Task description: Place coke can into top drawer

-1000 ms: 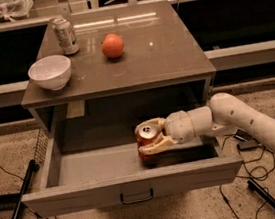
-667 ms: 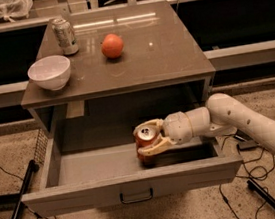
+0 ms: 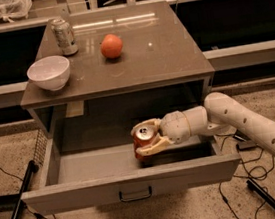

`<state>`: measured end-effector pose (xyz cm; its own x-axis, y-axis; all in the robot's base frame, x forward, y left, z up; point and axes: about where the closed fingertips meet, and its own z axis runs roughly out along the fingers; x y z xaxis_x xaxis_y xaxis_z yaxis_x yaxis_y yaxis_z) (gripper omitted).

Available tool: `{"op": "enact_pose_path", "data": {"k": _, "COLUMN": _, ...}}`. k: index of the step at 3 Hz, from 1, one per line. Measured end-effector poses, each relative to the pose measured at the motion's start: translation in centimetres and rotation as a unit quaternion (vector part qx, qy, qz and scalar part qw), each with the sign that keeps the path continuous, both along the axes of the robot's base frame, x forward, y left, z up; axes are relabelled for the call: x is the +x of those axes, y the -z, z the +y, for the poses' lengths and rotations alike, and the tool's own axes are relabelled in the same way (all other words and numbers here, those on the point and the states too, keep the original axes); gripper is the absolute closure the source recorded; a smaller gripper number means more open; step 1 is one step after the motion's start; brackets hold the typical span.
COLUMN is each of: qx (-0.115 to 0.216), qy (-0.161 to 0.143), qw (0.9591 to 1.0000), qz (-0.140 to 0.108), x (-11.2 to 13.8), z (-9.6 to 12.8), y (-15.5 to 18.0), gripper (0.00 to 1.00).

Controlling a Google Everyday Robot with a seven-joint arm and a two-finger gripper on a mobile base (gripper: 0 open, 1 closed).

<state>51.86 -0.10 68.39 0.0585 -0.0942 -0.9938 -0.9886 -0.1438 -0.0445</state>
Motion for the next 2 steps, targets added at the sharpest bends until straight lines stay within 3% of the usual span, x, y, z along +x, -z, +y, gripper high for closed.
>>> {"op": "enact_pose_path", "data": {"k": 2, "qx": -0.038, "qy": 0.013, "qw": 0.9991, "qz": 0.012, "x": -1.48, "z": -0.30, "y": 0.38, "gripper": 1.00}}
